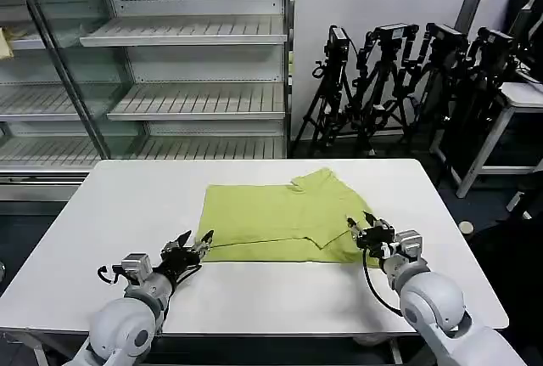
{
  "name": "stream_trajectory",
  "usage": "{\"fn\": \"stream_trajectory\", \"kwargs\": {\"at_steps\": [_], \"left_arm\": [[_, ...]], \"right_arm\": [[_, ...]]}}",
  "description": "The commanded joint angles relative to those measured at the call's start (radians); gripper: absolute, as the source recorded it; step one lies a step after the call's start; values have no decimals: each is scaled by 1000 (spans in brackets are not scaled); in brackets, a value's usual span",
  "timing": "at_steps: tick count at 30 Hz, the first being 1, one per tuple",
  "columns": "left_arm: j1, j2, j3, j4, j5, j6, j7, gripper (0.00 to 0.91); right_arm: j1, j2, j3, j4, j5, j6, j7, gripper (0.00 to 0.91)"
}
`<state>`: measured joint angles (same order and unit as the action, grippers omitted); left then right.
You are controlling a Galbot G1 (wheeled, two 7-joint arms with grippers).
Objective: Fold and organize the clothes.
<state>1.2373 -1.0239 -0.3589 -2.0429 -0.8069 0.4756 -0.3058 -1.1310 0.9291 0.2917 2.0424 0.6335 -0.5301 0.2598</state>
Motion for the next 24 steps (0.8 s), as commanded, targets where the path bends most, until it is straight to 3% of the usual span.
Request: {"fn": "stream_trajectory", "kwargs": {"at_steps": [1, 14, 15, 16, 17, 18, 20, 21, 22, 24], "left_arm": [[58, -2, -18, -12, 3, -4, 0, 907], [55, -30, 0, 20, 22, -8, -1, 907], [51, -30, 3, 22, 25, -8, 0, 736], [46, -30, 6, 28, 26, -8, -1, 625], [45, -30, 7, 28, 27, -8, 0, 322], [40, -31, 11, 36, 29, -9, 0, 141], [32, -32, 16, 50, 31, -13, 0, 60], [26, -32, 19, 57, 31, -17, 0, 40], [24, -32, 21, 65, 31, -19, 0, 40], [17, -31, 24, 76, 30, -21, 2, 30]], "right_arm": [[-83, 1, 42, 47, -16, 6, -7, 907], [-168, 22, 100, 17, -33, 9, 25, 907], [-173, 26, 100, 13, -32, 9, 27, 907], [-176, 27, 99, 10, -32, 9, 26, 907], [-182, 31, 96, 6, -32, 9, 26, 907], [-187, 35, 91, 2, -32, 8, 26, 907], [-187, 41, 84, -3, -33, 8, 26, 464], [-186, 44, 80, -7, -31, 8, 25, 131], [-185, 44, 77, -9, -30, 8, 25, 10], [-182, 46, 71, -15, -27, 8, 27, 0]]}}
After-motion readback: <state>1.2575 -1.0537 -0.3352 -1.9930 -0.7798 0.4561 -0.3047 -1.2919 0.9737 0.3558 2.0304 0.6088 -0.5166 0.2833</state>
